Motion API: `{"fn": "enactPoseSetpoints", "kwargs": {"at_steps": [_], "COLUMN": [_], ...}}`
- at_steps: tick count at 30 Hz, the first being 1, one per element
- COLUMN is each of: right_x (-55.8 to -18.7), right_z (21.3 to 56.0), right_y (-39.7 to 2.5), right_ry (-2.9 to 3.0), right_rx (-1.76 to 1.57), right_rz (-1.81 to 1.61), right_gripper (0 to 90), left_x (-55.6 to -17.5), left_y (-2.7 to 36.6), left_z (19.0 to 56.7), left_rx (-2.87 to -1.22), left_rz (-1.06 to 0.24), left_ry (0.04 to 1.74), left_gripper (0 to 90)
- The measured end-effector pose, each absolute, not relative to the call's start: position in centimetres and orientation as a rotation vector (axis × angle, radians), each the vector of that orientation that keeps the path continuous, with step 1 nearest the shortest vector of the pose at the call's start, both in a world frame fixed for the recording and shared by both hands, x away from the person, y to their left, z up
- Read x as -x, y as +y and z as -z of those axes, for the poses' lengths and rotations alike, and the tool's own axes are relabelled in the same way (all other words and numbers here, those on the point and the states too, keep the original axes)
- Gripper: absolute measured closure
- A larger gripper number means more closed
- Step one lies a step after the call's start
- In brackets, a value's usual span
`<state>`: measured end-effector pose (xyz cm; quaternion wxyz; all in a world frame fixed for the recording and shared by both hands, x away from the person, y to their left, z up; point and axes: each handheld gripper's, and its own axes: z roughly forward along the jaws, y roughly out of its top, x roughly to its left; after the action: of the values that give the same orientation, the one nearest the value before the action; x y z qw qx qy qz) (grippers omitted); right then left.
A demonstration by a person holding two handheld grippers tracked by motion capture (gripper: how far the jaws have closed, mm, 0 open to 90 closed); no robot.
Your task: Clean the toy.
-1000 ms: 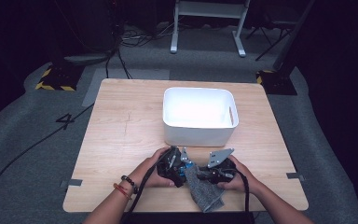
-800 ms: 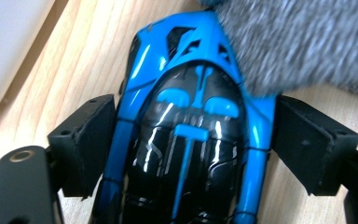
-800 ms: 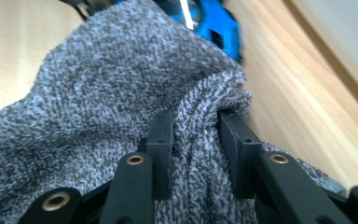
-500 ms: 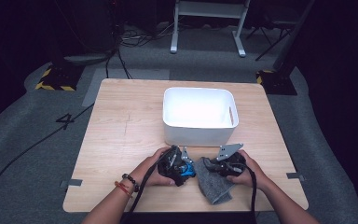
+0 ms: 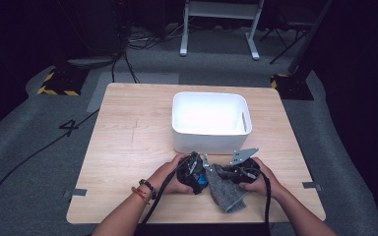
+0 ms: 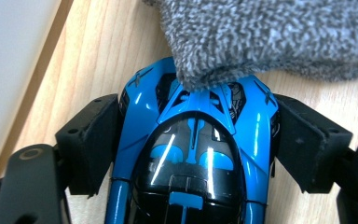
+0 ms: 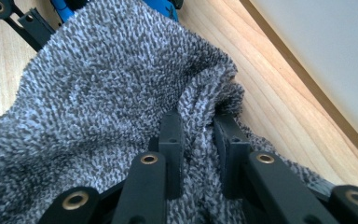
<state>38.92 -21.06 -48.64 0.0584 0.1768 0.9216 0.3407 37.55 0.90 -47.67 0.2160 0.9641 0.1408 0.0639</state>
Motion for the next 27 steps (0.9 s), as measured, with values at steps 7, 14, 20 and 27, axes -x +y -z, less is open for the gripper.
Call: {"fn": "enactPoseSetpoints", "kwargs": {"at_steps": [7, 14, 20, 27], "right_x": [-38.9, -39.0, -39.2, -39.3], "right_z": [48.5, 48.4, 48.4, 48.5], "right_y": [-21.2, -22.3, -23.2, -23.1], "right_ry": [2.789, 2.773, 2.757, 2.76], "right_rx": [-0.52, -0.532, -0.561, -0.554], "right_rz": [-1.025, -1.013, -1.012, -1.008], "right_gripper": [74.0, 73.2, 73.1, 73.1], "left_x": [-37.3, -37.5, -37.3, -36.6], "left_y": [1.0, 2.2, 2.7, 3.6], "left_z": [47.7, 46.6, 45.8, 43.6], "left_rx": [-2.662, -2.548, -2.482, -2.346], "left_rz": [-0.208, -0.2, -0.263, -0.308], "left_ry": [0.351, 0.376, 0.379, 0.37], "left_gripper": [21.4, 24.1, 24.3, 24.5]}}
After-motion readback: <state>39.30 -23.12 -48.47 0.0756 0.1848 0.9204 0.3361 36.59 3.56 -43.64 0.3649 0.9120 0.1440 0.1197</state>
